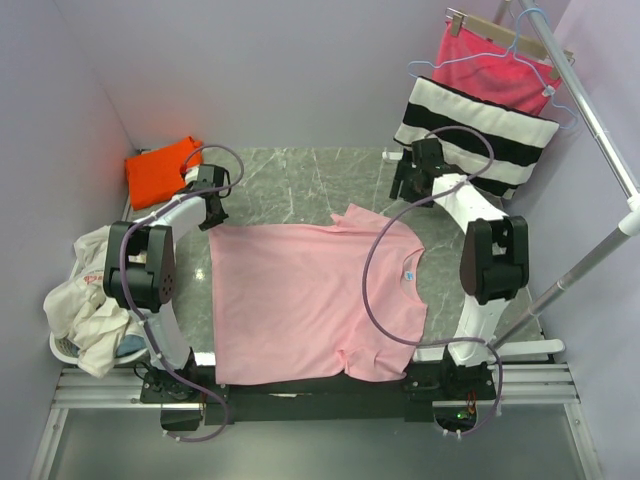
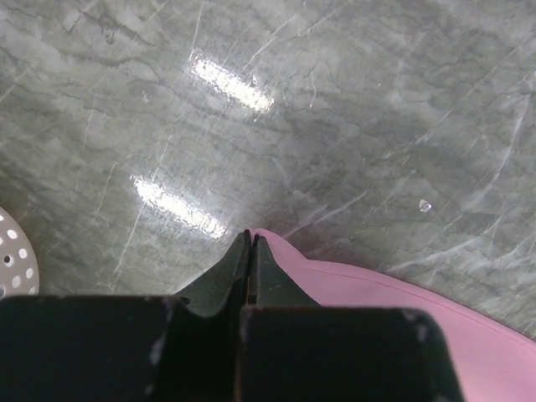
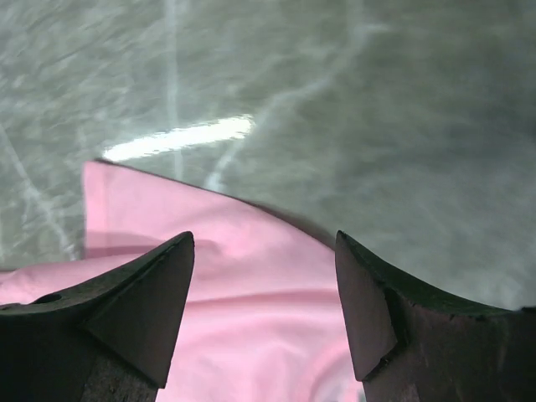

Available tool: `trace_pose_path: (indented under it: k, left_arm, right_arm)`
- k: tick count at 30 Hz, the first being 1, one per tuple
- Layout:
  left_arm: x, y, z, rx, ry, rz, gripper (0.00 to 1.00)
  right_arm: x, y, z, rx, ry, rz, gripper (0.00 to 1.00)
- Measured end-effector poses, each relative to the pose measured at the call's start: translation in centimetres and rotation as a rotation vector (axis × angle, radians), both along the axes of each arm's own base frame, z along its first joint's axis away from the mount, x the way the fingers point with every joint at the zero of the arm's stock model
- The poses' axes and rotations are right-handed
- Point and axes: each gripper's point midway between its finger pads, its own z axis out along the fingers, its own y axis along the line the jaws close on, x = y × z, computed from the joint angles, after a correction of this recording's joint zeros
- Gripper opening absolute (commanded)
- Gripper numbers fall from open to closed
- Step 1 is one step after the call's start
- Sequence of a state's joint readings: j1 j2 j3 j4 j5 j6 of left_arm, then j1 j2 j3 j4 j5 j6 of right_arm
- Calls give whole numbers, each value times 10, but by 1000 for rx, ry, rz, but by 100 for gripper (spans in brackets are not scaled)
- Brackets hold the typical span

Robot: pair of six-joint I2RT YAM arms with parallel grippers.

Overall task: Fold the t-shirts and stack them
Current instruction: Grap the side of the flattened tshirt furthest away from the robot with both arms

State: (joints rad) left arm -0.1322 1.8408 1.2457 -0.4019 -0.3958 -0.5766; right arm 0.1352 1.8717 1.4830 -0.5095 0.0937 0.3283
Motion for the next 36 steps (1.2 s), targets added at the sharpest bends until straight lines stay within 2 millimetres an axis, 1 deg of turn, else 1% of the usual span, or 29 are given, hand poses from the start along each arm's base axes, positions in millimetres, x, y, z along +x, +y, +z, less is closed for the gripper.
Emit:
trace_pose_path:
  k: [2, 7, 9, 10, 12, 17, 19, 23, 24, 26, 27, 28, 29, 30, 31, 33, 34, 36]
  left_arm:
    - [0, 0, -2, -1, 4, -1, 1]
    - [0, -1, -3, -3, 11, -3, 1]
    - [1, -1, -1, -4, 7, -4, 1]
    - [2, -1, -1, -4, 5, -4, 1]
    - [2, -1, 0, -4, 4, -4, 1]
    - [1, -1, -5, 0, 16, -9, 1]
    - [1, -1, -6, 2, 20, -10, 1]
    - [2, -1, -5, 3, 19, -12, 1]
    - [1, -1, -5, 4, 20, -13, 1]
    - [2, -1, -5, 4, 19, -13, 1]
    - [1, -1, -5, 4, 20, -14, 1]
    - [1, -1, -5, 4, 20, -14, 1]
    - [1, -1, -5, 5, 20, -15, 1]
    - [1, -1, -5, 5, 20, -15, 1]
    - [1, -1, -5, 5, 21, -15, 1]
    - [1, -1, -5, 5, 20, -15, 1]
    - [1, -1, -5, 5, 20, -15, 1]
    - [2, -1, -6, 5, 21, -15, 1]
  right_arm:
    - [9, 16, -11, 46, 7, 61, 75]
    - [8, 52, -56, 112, 109, 201, 75]
    - [7, 67, -70, 113, 141, 262, 75]
    - [7, 73, -73, 110, 149, 284, 76]
    - [9, 84, -77, 97, 155, 333, 76]
    - [21, 106, -68, 61, 126, 425, 77]
    - [26, 111, -67, 32, 126, 446, 77]
    - [26, 114, -82, -45, 165, 470, 77]
    - [27, 113, -82, -70, 170, 472, 77]
    - [27, 114, -83, -89, 176, 480, 71]
    - [26, 115, -84, -100, 183, 486, 67]
    - [27, 115, -84, -110, 188, 489, 56]
    - [27, 115, -85, -118, 191, 490, 50]
    - [27, 115, -85, -121, 196, 491, 42]
    - [28, 114, -85, -124, 197, 492, 28]
    - [30, 115, -85, -126, 202, 497, 12]
    - [31, 116, -85, -122, 202, 497, 0]
    - [33, 116, -85, -123, 205, 498, 0]
